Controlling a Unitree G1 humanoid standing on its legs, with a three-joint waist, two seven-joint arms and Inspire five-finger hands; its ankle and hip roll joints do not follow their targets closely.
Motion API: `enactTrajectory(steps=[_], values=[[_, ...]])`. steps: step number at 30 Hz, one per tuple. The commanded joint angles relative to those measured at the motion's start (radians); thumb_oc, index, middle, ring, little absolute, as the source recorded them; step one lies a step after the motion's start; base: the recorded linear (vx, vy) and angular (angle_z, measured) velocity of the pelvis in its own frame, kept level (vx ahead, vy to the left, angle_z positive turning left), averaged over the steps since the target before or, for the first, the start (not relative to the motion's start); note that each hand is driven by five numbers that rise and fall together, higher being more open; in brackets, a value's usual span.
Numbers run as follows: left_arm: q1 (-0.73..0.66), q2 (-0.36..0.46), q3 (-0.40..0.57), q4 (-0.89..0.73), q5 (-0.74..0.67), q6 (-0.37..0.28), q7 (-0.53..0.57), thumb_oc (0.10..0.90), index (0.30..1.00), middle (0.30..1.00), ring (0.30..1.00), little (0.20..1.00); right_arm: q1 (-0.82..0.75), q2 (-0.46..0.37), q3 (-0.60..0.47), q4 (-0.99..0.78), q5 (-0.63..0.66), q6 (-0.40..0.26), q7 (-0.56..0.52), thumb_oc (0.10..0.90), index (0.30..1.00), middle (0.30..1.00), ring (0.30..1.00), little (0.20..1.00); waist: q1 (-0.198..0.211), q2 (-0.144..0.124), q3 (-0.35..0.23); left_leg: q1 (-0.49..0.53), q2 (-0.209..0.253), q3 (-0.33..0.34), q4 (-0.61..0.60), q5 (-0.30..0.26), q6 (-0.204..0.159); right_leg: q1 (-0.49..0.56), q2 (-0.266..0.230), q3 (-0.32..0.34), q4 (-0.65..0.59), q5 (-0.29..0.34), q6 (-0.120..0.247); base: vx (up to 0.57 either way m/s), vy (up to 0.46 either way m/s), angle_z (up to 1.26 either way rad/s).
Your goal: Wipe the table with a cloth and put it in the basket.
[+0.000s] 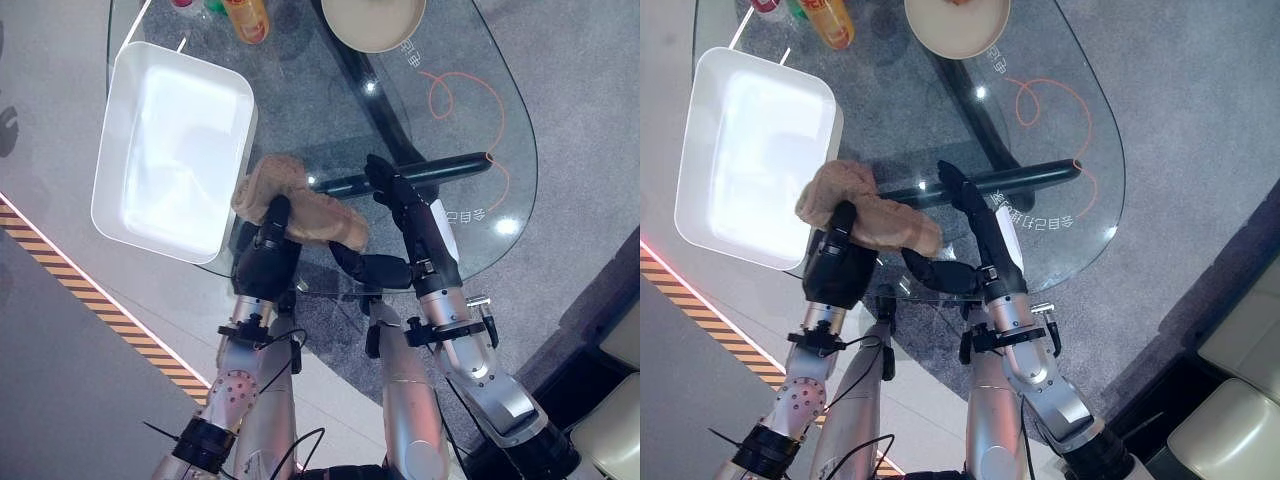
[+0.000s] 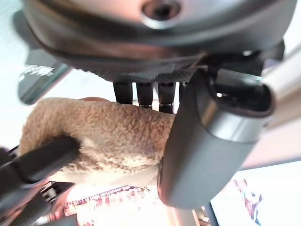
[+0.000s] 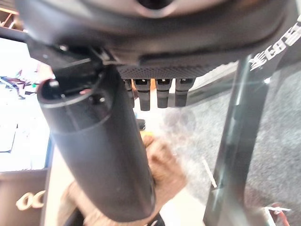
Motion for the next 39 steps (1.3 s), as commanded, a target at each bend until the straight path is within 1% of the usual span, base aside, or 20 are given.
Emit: enactTrajectory(steps=[1,3,6,9,11,12,13,14,16,18,20,22,24,25,27,30,32,34,37,39], values=[[0.049,0.058,0.163,-0.242,0.213,-0.180,0.060,0.100,0.300,0.300,0.300,0.200,0.070,-0.055,-0.174,-0.083,0.040,-0.010,-0.012,0.800,0.900,0.900,0.900,0.900,0.010,0.055,-0.026,-0.055,-0.072,0.058,0.053,-0.005,0.059,0.031,0.084,-0.012,-0.044,0.000,-0.016,0.01,0.071,-0.04],[0.048,0.092,0.200,-0.247,0.337,-0.195,0.155,0.100,0.300,0.300,0.300,0.200,0.084,-0.064,-0.175,-0.079,0.064,0.004,0.004,0.800,0.900,0.900,0.900,0.900,0.012,0.061,-0.026,-0.063,-0.073,0.057,0.060,-0.005,0.058,0.022,0.081,-0.011,-0.036,-0.003,-0.018,0.02,0.079,-0.02],[0.039,0.113,0.243,-0.242,0.398,-0.201,0.225,0.100,0.300,0.300,0.300,0.200,0.090,-0.071,-0.171,-0.074,0.086,0.018,0.012,0.800,0.900,0.900,0.900,0.900,0.015,0.067,-0.026,-0.072,-0.076,0.056,0.064,-0.005,0.058,0.012,0.079,-0.009,-0.029,-0.008,-0.020,0.01,0.068,0.00],[0.045,0.124,0.277,-0.239,0.481,-0.216,0.313,0.100,0.300,0.300,0.300,0.200,0.099,-0.069,-0.164,-0.071,0.072,0.031,0.020,0.800,0.900,0.900,0.900,0.900,0.016,0.072,-0.026,-0.082,-0.077,0.059,0.068,-0.005,0.059,0.001,0.078,-0.004,-0.024,-0.010,-0.023,0.01,0.070,0.00],[0.045,0.131,0.298,-0.233,0.577,-0.227,0.431,0.100,0.300,0.300,0.300,0.200,0.098,-0.066,-0.151,-0.072,0.062,0.049,0.024,0.800,0.900,0.900,0.900,0.900,0.018,0.075,-0.026,-0.092,-0.078,0.061,0.074,-0.005,0.059,-0.009,0.076,-0.001,-0.019,-0.013,-0.025,0.01,0.081,0.02],[0.040,0.133,0.306,-0.221,0.613,-0.234,0.468,0.100,0.300,0.300,0.300,0.200,0.090,-0.064,-0.146,-0.067,0.058,0.058,0.024,0.800,0.900,0.900,0.900,0.900,0.020,0.076,-0.026,-0.094,-0.078,0.061,0.074,-0.005,0.059,-0.012,0.076,-0.002,-0.018,-0.013,-0.025,0.00,0.060,0.01],[0.034,0.139,0.314,-0.209,0.679,-0.235,0.541,0.100,0.300,0.300,0.300,0.200,0.080,-0.063,-0.141,-0.059,0.056,0.067,0.026,0.800,0.900,0.900,0.900,0.900,0.021,0.076,-0.026,-0.099,-0.079,0.061,0.077,-0.006,0.059,-0.016,0.075,-0.002,-0.017,-0.014,-0.026,0.00,0.070,0.02],[0.024,0.156,0.324,-0.185,0.807,-0.220,0.672,0.100,0.300,0.300,0.300,0.200,0.068,-0.066,-0.135,-0.045,0.058,0.074,0.030,0.800,0.900,0.900,0.900,0.900,0.022,0.076,-0.026,-0.107,-0.080,0.060,0.082,-0.006,0.058,-0.022,0.075,-0.002,-0.014,-0.016,-0.026,0.00,0.073,0.02],[0.001,0.203,0.330,-0.135,0.974,-0.188,0.833,0.100,0.300,0.300,0.300,0.200,0.043,-0.074,-0.122,-0.029,0.064,0.094,0.030,0.800,0.900,0.900,0.900,0.900,0.023,0.076,-0.026,-0.119,-0.079,0.059,0.091,-0.007,0.057,-0.031,0.073,-0.003,-0.008,-0.018,-0.027,0.00,0.065,0.02],[-0.014,0.240,0.346,-0.097,1.032,-0.165,0.907,0.100,0.300,0.300,0.300,0.200,0.027,-0.086,-0.119,-0.025,0.078,0.116,0.036,0.800,0.900,0.900,0.900,0.900,0.022,0.076,-0.026,-0.131,-0.077,0.060,0.099,-0.007,0.055,-0.040,0.073,-0.002,-0.005,-0.018,-0.027,0.01,0.053,0.01],[-0.029,0.264,0.354,-0.067,1.007,-0.165,0.926,0.100,0.300,0.300,0.300,0.200,0.014,-0.096,-0.111,-0.019,0.092,0.137,0.038,0.800,0.900,0.900,0.900,0.900,0.023,0.075,-0.026,-0.145,-0.076,0.061,0.110,-0.008,0.055,-0.050,0.071,-0.002,0.001,-0.019,-0.028,0.02,0.057,0.03],[-0.039,0.284,0.362,-0.036,1.044,-0.153,0.967,0.100,0.300,0.300,0.300,0.200,0.004,-0.103,-0.097,-0.004,0.097,0.151,0.053,0.800,0.900,0.900,0.900,0.900,0.023,0.075,-0.026,-0.159,-0.073,0.063,0.117,-0.011,0.054,-0.064,0.069,-0.003,0.005,-0.019,-0.027,0.02,0.066,0.02],[-0.058,0.301,0.355,-0.025,1.123,-0.107,1.020,0.100,0.300,0.300,0.300,0.200,-0.015,-0.104,-0.079,-0.001,0.096,0.178,0.064,0.800,0.900,0.900,0.900,0.900,0.022,0.073,-0.026,-0.174,-0.072,0.066,0.122,-0.011,0.053,-0.078,0.068,-0.006,0.007,-0.017,-0.027,0.01,0.052,0.03],[-0.063,0.306,0.353,-0.022,1.142,-0.097,1.033,0.100,0.300,0.300,0.300,0.200,-0.020,-0.105,-0.074,-0.002,0.098,0.185,0.068,0.800,0.900,0.900,0.900,0.900,0.022,0.072,-0.026,-0.179,-0.072,0.067,0.124,-0.011,0.053,-0.082,0.068,-0.006,0.007,-0.017,-0.027,0.02,0.066,0.02],[-0.087,0.322,0.346,-0.018,1.146,-0.070,1.060,0.100,0.300,0.300,0.300,0.200,-0.040,-0.115,-0.053,-0.005,0.108,0.218,0.084,0.800,0.900,0.900,0.900,0.900,0.020,0.068,-0.026,-0.200,-0.069,0.072,0.125,-0.009,0.055,-0.103,0.071,-0.004,0.004,-0.011,-0.026,0.02,0.077,0.03],[-0.105,0.328,0.341,-0.020,1.165,-0.048,1.090,0.100,0.300,0.300,0.300,0.200,-0.056,-0.115,-0.034,0.000,0.109,0.237,0.087,0.800,0.900,0.900,0.900,0.900,0.019,0.063,-0.026,-0.215,-0.066,0.077,0.129,-0.010,0.054,-0.117,0.071,-0.001,0.001,-0.008,-0.025,0.02,0.058,0.03],[-0.129,0.347,0.339,-0.015,1.227,0.003,1.151,0.100,0.300,0.300,0.300,0.200,-0.082,-0.115,-0.014,0.004,0.121,0.262,0.077,0.800,0.900,0.900,0.900,0.900,0.020,0.057,-0.026,-0.227,-0.065,0.081,0.132,-0.011,0.056,-0.131,0.073,0.003,0.003,-0.005,-0.024,0.03,0.059,0.04],[-0.146,0.367,0.338,-0.013,1.248,0.040,1.196,0.100,0.300,0.300,0.300,0.200,-0.096,-0.118,-0.006,0.002,0.129,0.276,0.057,0.800,0.900,0.900,0.900,0.900,0.021,0.054,-0.026,-0.233,-0.066,0.084,0.135,-0.013,0.058,-0.137,0.073,0.004,0.003,-0.005,-0.023,0.02,0.054,0.04],[-0.159,0.385,0.341,-0.002,1.260,0.055,1.219,0.100,0.300,0.300,0.300,0.200,-0.108,-0.121,-0.007,0.003,0.135,0.285,0.050,0.800,0.900,0.900,0.900,0.900,0.021,0.051,-0.026,-0.243,-0.068,0.085,0.143,-0.018,0.058,-0.144,0.071,0.002,0.004,-0.005,-0.022,0.01,0.053,0.00],[-0.170,0.394,0.339,0.001,1.250,0.061,1.226,0.100,0.300,0.300,0.300,0.200,-0.118,-0.120,-0.008,0.000,0.134,0.305,0.055,0.800,0.900,0.900,0.900,0.900,0.022,0.051,-0.026,-0.255,-0.067,0.085,0.149,-0.019,0.057,-0.156,0.071,0.000,0.009,-0.004,-0.021,0.02,0.066,0.00]])
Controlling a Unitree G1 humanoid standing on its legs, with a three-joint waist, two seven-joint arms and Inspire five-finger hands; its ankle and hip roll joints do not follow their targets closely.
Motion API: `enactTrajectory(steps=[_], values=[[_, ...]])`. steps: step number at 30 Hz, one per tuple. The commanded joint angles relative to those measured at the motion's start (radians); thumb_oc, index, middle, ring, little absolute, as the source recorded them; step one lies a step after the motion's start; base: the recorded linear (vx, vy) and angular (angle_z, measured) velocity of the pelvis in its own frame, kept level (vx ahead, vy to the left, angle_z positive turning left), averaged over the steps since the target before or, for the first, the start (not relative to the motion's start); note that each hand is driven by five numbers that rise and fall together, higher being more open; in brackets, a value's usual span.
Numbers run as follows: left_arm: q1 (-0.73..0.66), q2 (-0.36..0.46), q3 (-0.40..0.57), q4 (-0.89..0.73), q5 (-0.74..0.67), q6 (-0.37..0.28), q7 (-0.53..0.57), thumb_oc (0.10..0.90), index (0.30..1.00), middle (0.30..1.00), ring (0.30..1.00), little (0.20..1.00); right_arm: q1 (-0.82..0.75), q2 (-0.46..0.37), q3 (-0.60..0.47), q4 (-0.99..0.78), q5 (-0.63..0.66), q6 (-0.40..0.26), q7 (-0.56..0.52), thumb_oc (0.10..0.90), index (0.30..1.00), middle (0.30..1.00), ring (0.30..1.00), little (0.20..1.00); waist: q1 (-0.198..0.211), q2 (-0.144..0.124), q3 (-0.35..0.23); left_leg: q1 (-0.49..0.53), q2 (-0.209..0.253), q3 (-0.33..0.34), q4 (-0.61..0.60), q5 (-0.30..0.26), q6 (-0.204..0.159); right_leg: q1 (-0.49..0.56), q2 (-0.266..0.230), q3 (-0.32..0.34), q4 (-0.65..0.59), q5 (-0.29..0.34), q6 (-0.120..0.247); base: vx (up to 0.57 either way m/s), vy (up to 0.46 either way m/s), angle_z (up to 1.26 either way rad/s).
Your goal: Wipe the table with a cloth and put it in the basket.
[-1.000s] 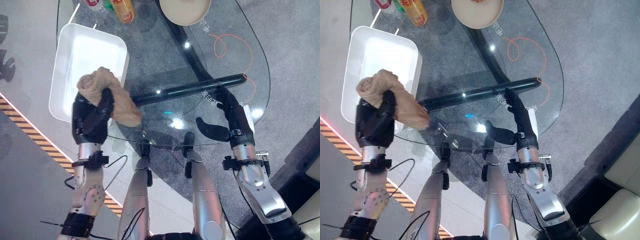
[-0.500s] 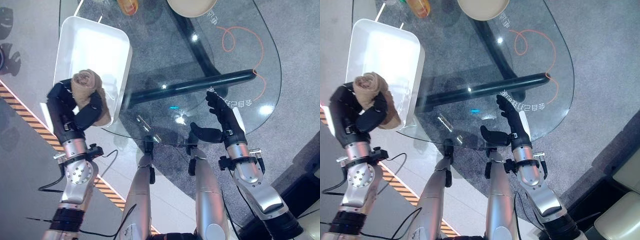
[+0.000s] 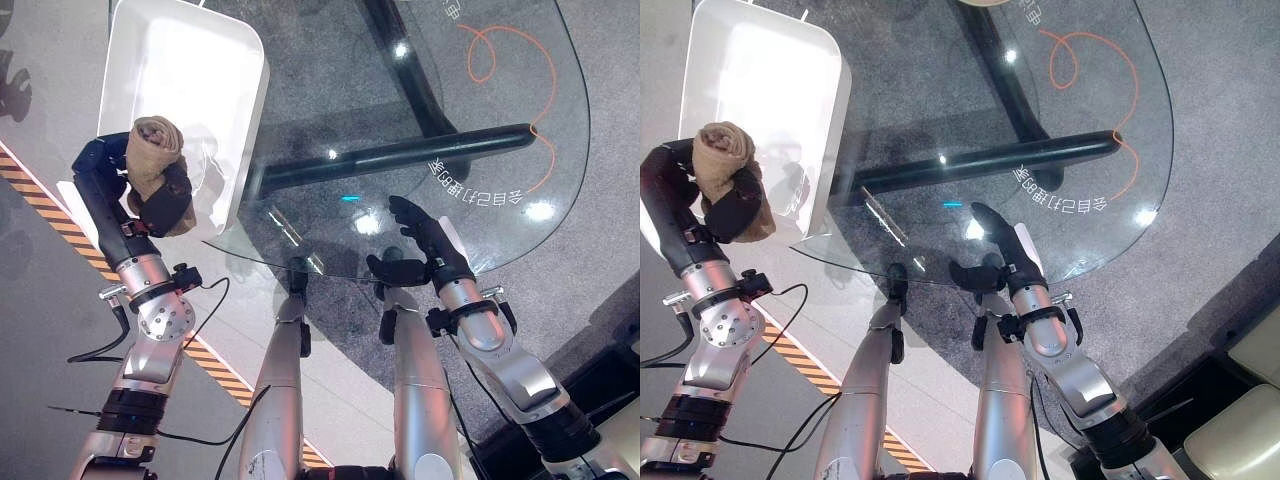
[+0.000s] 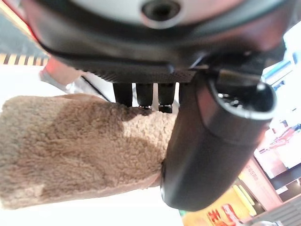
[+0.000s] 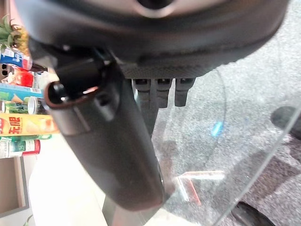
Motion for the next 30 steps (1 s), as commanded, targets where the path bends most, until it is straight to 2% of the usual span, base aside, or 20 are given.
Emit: enactTrajectory(steps=[1,10,14,20,21,22,23,24,25,26,29,30], values=[[-0.042,0.110,0.117,-0.069,0.085,-0.050,0.108,0.100,0.300,0.300,0.300,0.200,-0.017,-0.021,0.026,-0.086,0.020,0.003,-0.001,0.800,0.900,0.900,0.900,0.900,-0.024,0.003,-0.027,-0.092,-0.064,0.095,0.088,-0.023,0.071,0.021,0.082,0.000,-0.105,0.032,-0.004,0.04,0.068,0.02],[-0.090,0.130,0.098,-0.034,0.162,0.034,0.178,0.100,0.300,0.300,0.300,0.200,-0.067,-0.034,0.061,-0.083,0.026,0.052,0.049,0.800,0.900,0.900,0.900,0.900,-0.026,-0.009,-0.027,-0.129,-0.062,0.105,0.087,-0.023,0.074,-0.028,0.090,0.009,-0.104,0.043,0.000,0.02,0.044,0.01],[-0.139,0.159,0.078,0.034,0.143,0.013,0.181,0.100,0.300,0.300,0.300,0.200,-0.101,-0.055,0.068,-0.049,0.056,0.045,0.031,0.800,0.900,0.900,0.900,0.900,-0.031,-0.008,-0.027,-0.147,-0.058,0.115,0.087,-0.022,0.072,-0.049,0.091,0.013,-0.103,0.047,0.004,0.00,0.048,-0.01],[-0.171,0.157,0.057,0.059,0.138,0.007,0.162,0.100,0.300,0.300,0.300,0.200,-0.106,-0.059,0.063,-0.044,0.058,0.056,0.049,0.800,0.900,0.900,0.900,0.900,-0.040,-0.002,-0.027,-0.172,-0.057,0.118,0.101,-0.027,0.070,-0.079,0.093,0.023,-0.090,0.050,0.007,0.02,0.047,-0.03],[-0.165,0.158,0.048,0.065,0.138,0.015,0.152,0.100,0.300,0.300,0.300,0.200,-0.095,-0.058,0.068,-0.040,0.058,0.057,0.053,0.800,0.900,0.900,0.900,0.900,-0.039,0.001,-0.027,-0.147,-0.056,0.109,0.109,-0.055,0.064,-0.058,0.098,0.027,-0.077,0.023,0.012,0.02,0.052,-0.02],[-0.185,0.159,0.045,0.071,0.153,0.030,0.143,0.100,0.300,0.300,0.300,0.200,-0.109,-0.061,0.062,-0.040,0.054,0.057,0.059,0.800,0.900,0.900,0.900,0.900,-0.043,0.002,-0.027,-0.181,-0.056,0.118,0.105,-0.028,0.069,-0.092,0.095,0.025,-0.084,0.050,0.009,0.01,0.049,-0.05],[-0.195,0.158,0.039,0.079,0.164,0.038,0.139,0.100,0.300,0.300,0.300,0.200,-0.117,-0.064,0.062,-0.039,0.048,0.052,0.063,0.800,0.900,0.900,0.900,0.900,-0.044,0.003,-0.027,-0.188,-0.057,0.118,0.106,-0.026,0.069,-0.100,0.095,0.026,-0.082,0.052,0.010,-0.05,0.033,-0.06],[-0.199,0.158,0.036,0.085,0.174,0.044,0.136,0.100,0.300,0.300,0.300,0.200,-0.120,-0.066,0.061,-0.039,0.047,0.050,0.063,0.800,0.900,0.900,0.900,0.900,-0.045,0.003,-0.027,-0.191,-0.057,0.118,0.106,-0.026,0.068,-0.103,0.095,0.026,-0.082,0.052,0.010,0.05,0.049,-0.05],[-0.195,0.157,0.023,0.102,0.196,0.049,0.133,0.100,0.300,0.300,0.300,0.200,-0.115,-0.067,0.065,-0.037,0.053,0.047,0.062,0.800,0.900,0.900,0.900,0.900,-0.045,0.005,-0.027,-0.170,-0.055,0.109,0.118,-0.056,0.063,-0.085,0.100,0.031,-0.069,0.025,0.015,0.00,0.046,-0.03],[-0.213,0.166,0.021,0.113,0.198,0.050,0.127,0.100,0.300,0.300,0.300,0.200,-0.130,-0.074,0.059,-0.036,0.059,0.042,0.060,0.800,0.900,0.900,0.900,0.900,-0.049,0.004,-0.027,-0.203,-0.055,0.120,0.114,-0.028,0.067,-0.117,0.097,0.030,-0.078,0.053,0.010,0.00,0.071,-0.04],[-0.228,0.172,0.001,0.152,0.204,0.057,0.127,0.100,0.300,0.300,0.300,0.200,-0.131,-0.087,0.058,-0.017,0.067,0.040,0.055,0.800,0.900,0.900,0.900,0.900,-0.052,0.005,-0.027,-0.200,-0.052,0.112,0.126,-0.053,0.060,-0.116,0.103,0.034,-0.063,0.031,0.017,0.02,0.065,-0.06],[-0.235,0.172,0.000,0.158,0.201,0.059,0.124,0.100,0.300,0.300,0.300,0.200,-0.136,-0.088,0.057,-0.014,0.070,0.041,0.053,0.800,0.900,0.900,0.900,0.900,-0.053,0.005,-0.027,-0.209,-0.053,0.114,0.124,-0.046,0.060,-0.125,0.102,0.034,-0.065,0.038,0.016,0.00,0.049,-0.06]])
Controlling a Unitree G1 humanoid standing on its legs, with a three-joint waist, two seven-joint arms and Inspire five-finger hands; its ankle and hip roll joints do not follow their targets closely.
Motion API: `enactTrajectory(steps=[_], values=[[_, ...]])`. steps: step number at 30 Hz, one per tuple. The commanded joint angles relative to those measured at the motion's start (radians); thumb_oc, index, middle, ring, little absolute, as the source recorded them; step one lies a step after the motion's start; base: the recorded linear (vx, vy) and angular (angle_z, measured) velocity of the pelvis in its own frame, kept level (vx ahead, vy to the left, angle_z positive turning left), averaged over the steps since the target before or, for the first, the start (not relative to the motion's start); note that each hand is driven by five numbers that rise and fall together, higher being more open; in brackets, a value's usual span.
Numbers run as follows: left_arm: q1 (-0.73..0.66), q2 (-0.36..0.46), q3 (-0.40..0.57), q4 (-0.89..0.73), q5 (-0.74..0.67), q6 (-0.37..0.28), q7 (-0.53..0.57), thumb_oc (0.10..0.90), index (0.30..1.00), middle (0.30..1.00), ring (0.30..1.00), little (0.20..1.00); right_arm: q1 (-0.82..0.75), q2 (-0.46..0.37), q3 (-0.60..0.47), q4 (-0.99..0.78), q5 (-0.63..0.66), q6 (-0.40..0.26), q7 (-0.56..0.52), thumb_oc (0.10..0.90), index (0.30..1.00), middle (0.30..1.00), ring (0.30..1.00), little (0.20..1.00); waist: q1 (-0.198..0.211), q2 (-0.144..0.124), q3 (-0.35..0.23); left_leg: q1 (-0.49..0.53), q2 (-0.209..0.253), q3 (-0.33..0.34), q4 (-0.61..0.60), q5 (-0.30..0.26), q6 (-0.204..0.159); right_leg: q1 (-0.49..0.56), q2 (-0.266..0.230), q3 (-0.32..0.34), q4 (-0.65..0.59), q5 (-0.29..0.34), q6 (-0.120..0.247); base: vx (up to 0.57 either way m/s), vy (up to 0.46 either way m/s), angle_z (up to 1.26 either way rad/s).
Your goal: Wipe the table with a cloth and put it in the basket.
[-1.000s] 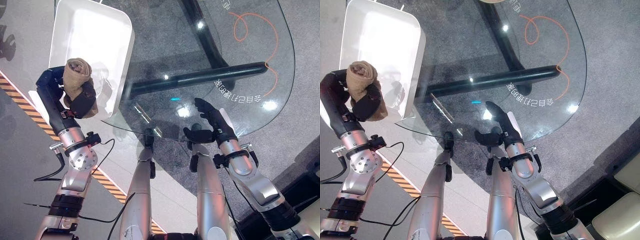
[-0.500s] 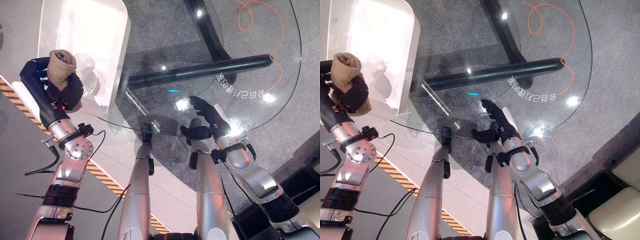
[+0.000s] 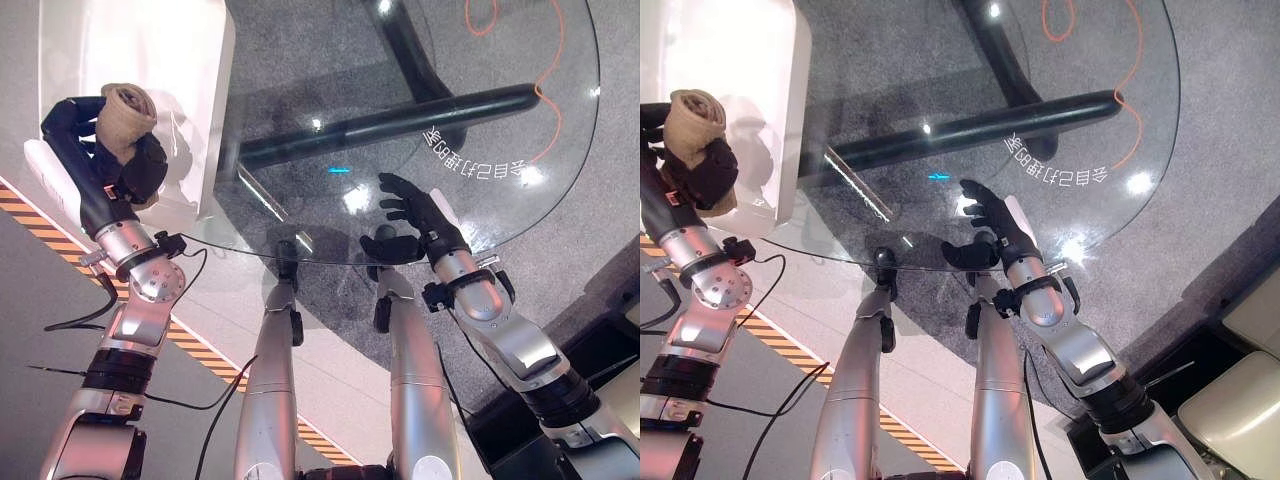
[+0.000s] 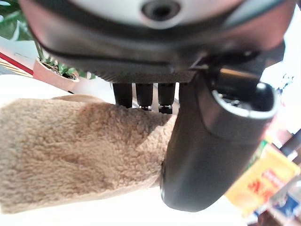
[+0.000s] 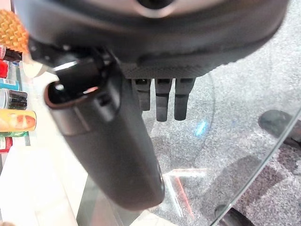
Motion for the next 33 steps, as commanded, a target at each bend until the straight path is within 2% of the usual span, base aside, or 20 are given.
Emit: enactTrajectory(steps=[1,6,9,13,18,23,24,25,28,33], values=[[-0.020,0.092,0.085,-0.050,0.063,-0.053,0.058,0.100,0.300,0.300,0.300,0.200,0.031,-0.042,0.023,-0.042,0.030,-0.031,0.006,0.800,0.900,0.900,0.900,0.900,-0.003,0.016,-0.025,-0.049,-0.062,0.104,0.024,-0.022,0.063,0.001,0.091,0.025,-0.073,0.008,0.017,0.00,0.047,-0.07],[-0.041,0.069,0.066,-0.007,0.004,-0.059,0.050,0.100,0.300,0.300,0.300,0.200,0.037,-0.041,0.019,-0.030,0.020,-0.055,0.012,0.800,0.900,0.900,0.900,0.900,-0.012,0.013,-0.025,-0.067,-0.062,0.104,0.030,-0.030,0.062,-0.020,0.100,0.037,-0.062,0.004,0.020,0.01,0.046,-0.06],[-0.052,0.050,0.065,0.019,-0.022,-0.090,0.046,0.100,0.300,0.300,0.300,0.200,0.024,-0.039,0.017,-0.018,0.024,-0.060,0.004,0.800,0.900,0.900,0.900,0.900,-0.013,0.011,-0.025,-0.078,-0.064,0.107,0.032,-0.030,0.061,-0.029,0.101,0.036,-0.061,0.003,0.020,-0.01,0.021,-0.02],[-0.088,0.039,0.040,0.055,-0.014,-0.069,0.019,0.100,0.300,0.300,0.300,0.200,0.007,-0.030,0.017,-0.010,0.011,-0.052,0.012,0.800,0.900,0.900,0.900,0.900,-0.020,0.009,-0.025,-0.098,-0.066,0.111,0.033,-0.018,0.061,-0.048,0.104,0.038,-0.058,0.012,0.018,-0.01,0.006,-0.01],[-0.124,0.024,0.036,0.133,-0.138,-0.073,-0.028,0.100,0.300,0.300,0.300,0.200,-0.010,-0.029,0.015,0.014,0.019,-0.067,0.006,0.800,0.900,0.900,0.900,0.900,-0.024,0.002,-0.025,-0.103,-0.065,0.110,0.046,-0.029,0.059,-0.052,0.113,0.037,-0.040,-0.002,0.017,0.00,0.000,0.00],[-0.155,0.021,0.030,0.176,-0.173,-0.063,-0.043,0.100,0.300,0.300,0.300,0.200,-0.026,-0.031,0.011,0.014,0.025,-0.062,0.009,0.800,0.900,0.900,0.900,0.900,-0.029,-0.003,-0.025,-0.119,-0.067,0.106,0.044,-0.015,0.055,-0.066,0.114,0.038,-0.045,0.013,0.017,0.00,0.000,0.00],[-0.159,0.020,0.029,0.184,-0.189,-0.064,-0.048,0.174,0.364,0.364,0.364,0.274,-0.027,-0.034,0.011,0.014,0.029,-0.063,0.007,0.800,0.900,0.900,0.900,0.900,-0.030,-0.003,-0.025,-0.117,-0.067,0.105,0.041,-0.015,0.055,-0.066,0.114,0.038,-0.046,0.014,0.017,0.00,0.000,0.00],[-0.163,0.016,0.029,0.196,-0.207,-0.068,-0.056,0.372,0.533,0.533,0.533,0.472,-0.028,-0.032,0.013,0.017,0.029,-0.069,0.004,0.800,0.900,0.900,0.900,0.900,-0.030,-0.004,-0.025,-0.118,-0.067,0.105,0.041,-0.015,0.056,-0.067,0.114,0.038,-0.046,0.014,0.017,0.00,0.000,0.00],[-0.182,0.020,0.024,0.222,-0.226,-0.067,-0.067,0.800,0.900,0.900,0.900,0.900,-0.037,-0.025,0.016,0.030,0.027,-0.077,0.004,0.800,0.900,0.900,0.900,0.900,-0.033,-0.003,-0.025,-0.115,-0.067,0.105,0.040,-0.015,0.055,-0.065,0.115,0.038,-0.047,0.014,0.016,0.00,0.000,0.00],[-0.208,0.032,0.009,0.239,-0.214,-0.070,-0.080,0.800,0.900,0.900,0.900,0.900,-0.049,-0.018,0.018,0.039,0.028,-0.074,0.002,0.800,0.900,0.900,0.900,0.900,-0.034,0.003,-0.025,-0.101,-0.064,0.106,0.039,-0.023,0.050,-0.052,0.112,0.036,-0.048,0.005,0.017,-0.01,-0.004,0.00]])
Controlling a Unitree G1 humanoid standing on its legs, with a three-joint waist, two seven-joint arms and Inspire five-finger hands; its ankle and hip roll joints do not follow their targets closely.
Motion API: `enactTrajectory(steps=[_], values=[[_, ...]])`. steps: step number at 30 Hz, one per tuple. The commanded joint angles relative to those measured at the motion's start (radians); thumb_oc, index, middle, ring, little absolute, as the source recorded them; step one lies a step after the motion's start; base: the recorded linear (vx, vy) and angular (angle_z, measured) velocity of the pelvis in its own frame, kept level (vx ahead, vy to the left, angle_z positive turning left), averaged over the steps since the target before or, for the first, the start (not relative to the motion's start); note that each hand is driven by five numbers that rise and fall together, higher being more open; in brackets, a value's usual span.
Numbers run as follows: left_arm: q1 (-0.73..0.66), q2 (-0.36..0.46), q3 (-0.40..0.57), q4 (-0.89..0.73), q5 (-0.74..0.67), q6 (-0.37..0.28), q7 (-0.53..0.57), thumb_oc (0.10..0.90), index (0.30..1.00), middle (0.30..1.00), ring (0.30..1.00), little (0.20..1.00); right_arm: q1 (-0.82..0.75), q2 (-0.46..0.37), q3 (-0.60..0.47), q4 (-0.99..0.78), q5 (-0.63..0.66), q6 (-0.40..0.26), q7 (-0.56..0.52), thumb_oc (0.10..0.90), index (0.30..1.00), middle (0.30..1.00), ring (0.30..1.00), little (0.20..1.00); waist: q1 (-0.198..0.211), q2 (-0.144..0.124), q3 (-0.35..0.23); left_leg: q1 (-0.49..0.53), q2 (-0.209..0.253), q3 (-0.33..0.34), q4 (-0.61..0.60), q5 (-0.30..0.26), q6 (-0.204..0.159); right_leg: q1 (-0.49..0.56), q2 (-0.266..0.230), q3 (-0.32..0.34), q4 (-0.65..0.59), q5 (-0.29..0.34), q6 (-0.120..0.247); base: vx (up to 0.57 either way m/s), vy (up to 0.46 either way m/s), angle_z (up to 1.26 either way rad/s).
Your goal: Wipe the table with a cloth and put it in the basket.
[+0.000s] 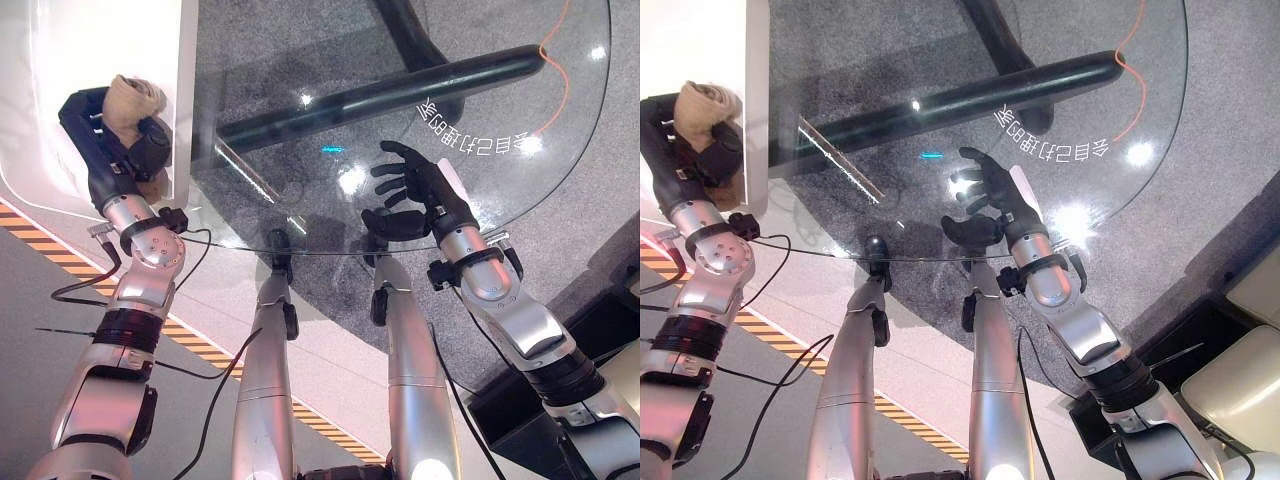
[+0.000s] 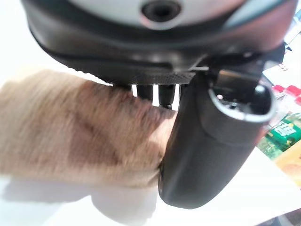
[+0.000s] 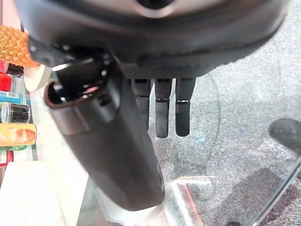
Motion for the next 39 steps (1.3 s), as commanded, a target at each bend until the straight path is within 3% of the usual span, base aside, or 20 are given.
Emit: enactTrajectory(steps=[1,2,4,5,6,9,20,21,23,39], values=[[-0.023,0.056,0.043,-0.004,0.008,-0.043,0.003,0.800,0.900,0.900,0.900,0.900,0.025,-0.006,0.019,-0.021,0.020,-0.001,-0.009,0.800,0.900,0.900,0.900,0.900,-0.008,0.007,-0.023,-0.046,-0.072,0.102,-0.003,0.014,0.052,-0.004,0.096,0.016,-0.055,0.018,0.003,0.00,0.000,0.00],[-0.015,0.054,0.038,-0.002,0.013,-0.041,0.003,0.800,0.900,0.900,0.900,0.900,0.036,-0.001,0.022,-0.018,0.020,-0.002,-0.009,0.800,0.900,0.900,0.900,0.900,-0.006,0.008,-0.023,-0.019,-0.071,0.091,0.004,-0.014,0.046,0.022,0.100,0.018,-0.046,-0.008,0.007,-0.05,-0.022,0.00],[-0.027,0.051,0.041,-0.007,0.022,-0.040,0.006,0.800,0.900,0.900,0.900,0.900,0.032,0.000,0.013,-0.025,0.012,-0.002,-0.008,0.800,0.900,0.900,0.900,0.900,-0.010,0.007,-0.023,-0.045,-0.074,0.100,-0.003,0.013,0.052,-0.002,0.096,0.015,-0.060,0.020,0.002,0.00,0.000,0.00],[-0.016,0.048,0.036,-0.005,0.022,-0.039,0.006,0.800,0.900,0.900,0.900,0.900,0.043,0.003,0.017,-0.023,0.013,-0.001,-0.008,0.800,0.900,0.900,0.900,0.900,-0.007,0.008,-0.023,-0.017,-0.073,0.089,0.003,-0.014,0.047,0.024,0.100,0.017,-0.049,-0.006,0.006,0.00,0.000,0.00],[-0.028,0.047,0.040,-0.009,0.025,-0.034,0.006,0.800,0.900,0.900,0.900,0.900,0.032,0.001,0.011,-0.027,0.012,0.000,-0.007,0.800,0.900,0.900,0.900,0.900,-0.010,0.007,-0.023,-0.043,-0.073,0.100,-0.004,0.013,0.053,0.000,0.095,0.014,-0.061,0.019,0.001,0.00,0.000,0.00],[-0.015,0.042,0.037,-0.007,0.026,-0.020,-0.001,0.800,0.900,0.900,0.900,0.900,0.047,0.010,0.012,-0.029,0.008,0.001,-0.003,0.800,0.900,0.900,0.900,0.900,-0.007,0.008,-0.023,-0.014,-0.073,0.087,0.005,-0.015,0.047,0.029,0.100,0.017,-0.049,-0.007,0.005,0.03,-0.008,0.00],[0.013,0.051,0.067,0.009,-0.007,-0.019,0.039,0.800,0.900,0.900,0.900,0.900,0.061,0.025,0.008,-0.039,-0.009,-0.003,0.012,0.800,0.900,0.900,0.900,0.900,-0.003,0.012,-0.023,0.026,-0.070,0.087,-0.001,-0.020,0.046,0.067,0.095,0.011,-0.054,-0.018,0.004,-0.01,-0.003,0.00],[0.006,0.053,0.073,0.006,-0.007,-0.021,0.042,0.800,0.900,0.900,0.900,0.900,0.053,0.024,0.003,-0.044,-0.011,-0.001,0.012,0.800,0.900,0.900,0.900,0.900,-0.006,0.011,-0.023,0.004,-0.071,0.097,-0.010,0.006,0.051,0.046,0.091,0.008,-0.066,0.008,0.000,-0.06,-0.040,0.00],[0.013,0.056,0.079,0.003,-0.008,-0.023,0.045,0.800,0.900,0.900,0.900,0.900,0.059,0.028,0.001,-0.053,-0.015,0.003,0.015,0.800,0.900,0.900,0.900,0.900,-0.006,0.013,-0.023,0.012,-0.072,0.096,-0.012,0.008,0.051,0.054,0.089,0.008,-0.068,0.008,0.000,-0.03,-0.033,0.00],[0.203,0.097,0.198,-0.109,0.065,-0.055,-0.014,0.800,0.900,0.900,0.900,0.900,0.186,0.044,-0.051,-0.136,-0.059,-0.026,0.066,0.800,0.900,0.900,0.900,0.900,0.021,0.029,-0.023,0.167,-0.080,0.082,-0.044,-0.006,0.054,0.206,0.073,-0.024,-0.072,-0.026,0.000,-0.03,-0.049,0.01]])
